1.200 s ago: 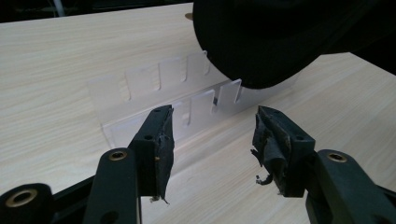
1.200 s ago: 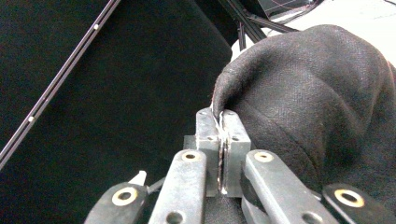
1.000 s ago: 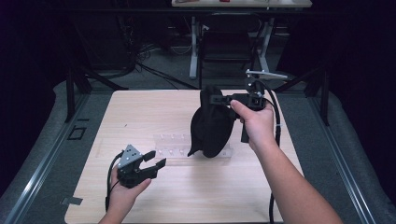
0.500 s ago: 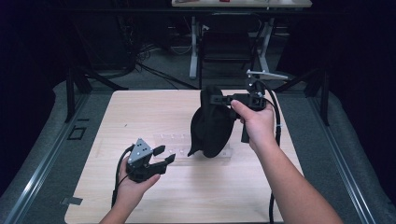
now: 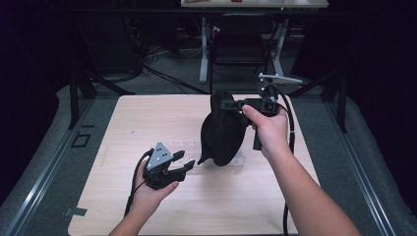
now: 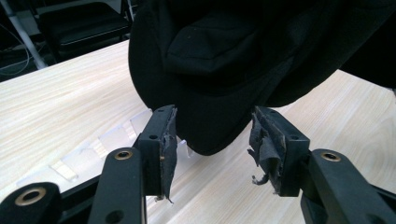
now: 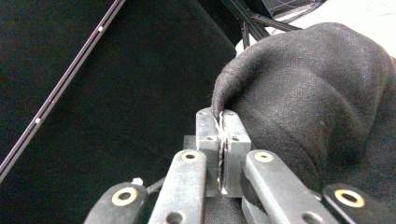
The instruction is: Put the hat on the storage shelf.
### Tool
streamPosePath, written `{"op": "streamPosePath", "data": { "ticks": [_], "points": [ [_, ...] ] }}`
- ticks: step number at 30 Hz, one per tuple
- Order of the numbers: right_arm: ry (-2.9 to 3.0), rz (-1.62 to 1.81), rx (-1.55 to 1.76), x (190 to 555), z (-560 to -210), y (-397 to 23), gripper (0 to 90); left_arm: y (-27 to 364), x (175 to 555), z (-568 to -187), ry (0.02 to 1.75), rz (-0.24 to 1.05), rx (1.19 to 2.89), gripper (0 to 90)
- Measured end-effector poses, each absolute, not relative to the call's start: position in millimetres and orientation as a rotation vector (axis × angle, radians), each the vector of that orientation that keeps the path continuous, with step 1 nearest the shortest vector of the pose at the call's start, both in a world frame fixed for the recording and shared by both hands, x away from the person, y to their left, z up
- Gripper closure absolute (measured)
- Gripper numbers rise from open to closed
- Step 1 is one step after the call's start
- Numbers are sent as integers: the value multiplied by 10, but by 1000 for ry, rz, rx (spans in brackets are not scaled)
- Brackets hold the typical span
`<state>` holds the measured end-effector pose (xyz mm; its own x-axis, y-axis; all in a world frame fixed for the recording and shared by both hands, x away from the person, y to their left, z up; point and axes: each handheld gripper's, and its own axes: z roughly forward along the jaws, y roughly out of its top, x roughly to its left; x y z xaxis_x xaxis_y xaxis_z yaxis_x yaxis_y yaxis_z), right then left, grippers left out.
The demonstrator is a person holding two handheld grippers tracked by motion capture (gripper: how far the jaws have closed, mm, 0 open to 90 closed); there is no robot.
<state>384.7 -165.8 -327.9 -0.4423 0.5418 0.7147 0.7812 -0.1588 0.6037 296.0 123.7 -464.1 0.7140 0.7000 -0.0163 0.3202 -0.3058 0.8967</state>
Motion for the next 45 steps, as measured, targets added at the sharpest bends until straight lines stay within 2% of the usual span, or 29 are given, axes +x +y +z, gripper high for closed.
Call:
{"op": "streamPosePath", "data": {
  "ticks": [7,16,21,30,45],
  "points": [
    [-1878,-1648,-1523,3850,-3280,-1649,884,1115,2965,-4624,761,464,1925,525],
    [-1872,-1651,-1519,3857,-3285,-1642,883,996,2983,-4625,728,448,1954,596],
    [-1867,-1656,-1513,3861,-3288,-1618,884,930,2998,-4622,718,463,1974,625],
    [-1859,-1660,-1508,3860,-3297,-1598,883,841,3011,-4655,702,484,2004,736],
    [-1854,-1661,-1498,3849,-3309,-1600,881,802,2989,-4687,681,556,2038,798]
  ]
}}
